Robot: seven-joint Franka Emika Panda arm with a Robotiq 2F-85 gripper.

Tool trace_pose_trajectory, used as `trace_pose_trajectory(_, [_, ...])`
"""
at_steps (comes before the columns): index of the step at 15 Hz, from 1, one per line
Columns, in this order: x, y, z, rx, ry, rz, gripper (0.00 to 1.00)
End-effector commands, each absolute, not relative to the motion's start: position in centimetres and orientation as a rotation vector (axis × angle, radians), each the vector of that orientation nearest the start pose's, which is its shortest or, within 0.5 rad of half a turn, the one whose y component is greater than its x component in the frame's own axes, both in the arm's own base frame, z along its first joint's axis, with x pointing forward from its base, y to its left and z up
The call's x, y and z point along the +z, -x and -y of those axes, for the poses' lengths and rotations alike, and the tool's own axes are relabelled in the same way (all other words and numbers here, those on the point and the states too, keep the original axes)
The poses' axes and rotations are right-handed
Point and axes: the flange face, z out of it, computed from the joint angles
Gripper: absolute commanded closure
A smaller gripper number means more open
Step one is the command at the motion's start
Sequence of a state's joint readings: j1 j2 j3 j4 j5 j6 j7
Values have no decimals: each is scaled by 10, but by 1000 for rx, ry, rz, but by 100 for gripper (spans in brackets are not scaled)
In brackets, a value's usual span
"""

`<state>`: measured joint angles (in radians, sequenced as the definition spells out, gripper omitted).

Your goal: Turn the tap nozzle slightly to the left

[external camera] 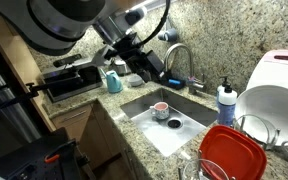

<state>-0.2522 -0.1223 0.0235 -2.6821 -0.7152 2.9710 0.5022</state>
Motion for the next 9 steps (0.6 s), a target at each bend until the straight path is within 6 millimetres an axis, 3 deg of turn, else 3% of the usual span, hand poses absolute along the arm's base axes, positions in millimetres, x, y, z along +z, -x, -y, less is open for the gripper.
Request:
trace_pose_trajectory(1, [326,-442,57,-868,3223,-174,0])
trace_pose_trajectory(2, [317,-436,57,-791,3250,-133,0])
trace_pose_trajectory(9, [317,-436,57,-794,3249,-140,0])
